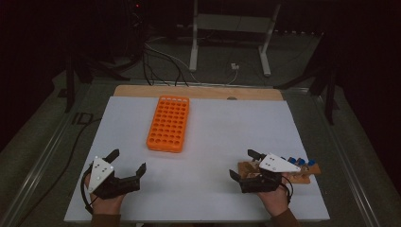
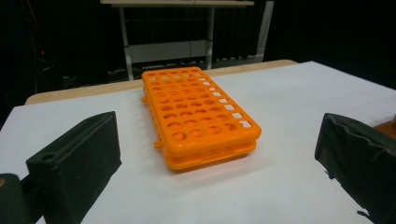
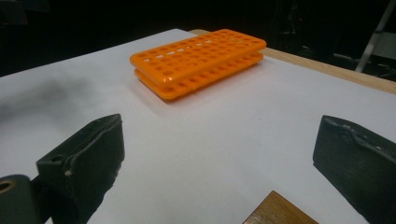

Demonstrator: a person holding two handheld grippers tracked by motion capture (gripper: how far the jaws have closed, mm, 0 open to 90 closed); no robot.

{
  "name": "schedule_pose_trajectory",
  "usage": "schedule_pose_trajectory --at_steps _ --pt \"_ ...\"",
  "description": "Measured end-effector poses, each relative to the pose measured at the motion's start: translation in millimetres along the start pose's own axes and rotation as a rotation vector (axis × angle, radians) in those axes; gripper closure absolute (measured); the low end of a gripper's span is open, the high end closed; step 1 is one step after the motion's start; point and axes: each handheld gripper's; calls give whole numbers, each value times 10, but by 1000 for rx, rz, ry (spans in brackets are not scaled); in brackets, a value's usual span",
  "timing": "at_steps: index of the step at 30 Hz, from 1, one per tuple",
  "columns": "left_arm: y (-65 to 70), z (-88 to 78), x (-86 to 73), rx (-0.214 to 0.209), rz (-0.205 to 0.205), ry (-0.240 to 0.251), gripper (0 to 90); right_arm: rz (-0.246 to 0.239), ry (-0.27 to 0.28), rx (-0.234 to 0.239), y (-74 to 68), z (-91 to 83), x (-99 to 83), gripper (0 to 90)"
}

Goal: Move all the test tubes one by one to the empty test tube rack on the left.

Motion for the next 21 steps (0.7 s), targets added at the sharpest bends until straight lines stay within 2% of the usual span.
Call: schedule_pose_trajectory --at_steps 10,15,21 --pt "-14 -12 -19 10 -13 5 8 14 16 14 20 -2 22 27" --pt "10 2 -32 9 -10 2 8 2 23 16 12 -44 75 27" --pt "14 9 -46 5 -16 -1 8 -15 36 5 68 -189 215 27"
Point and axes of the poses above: each handheld gripper's, and its own axes: z roughly forward along the jaws, x roughly out of its top, y roughly to its right, and after that the axes turned 5 degrees about -x, right-handed
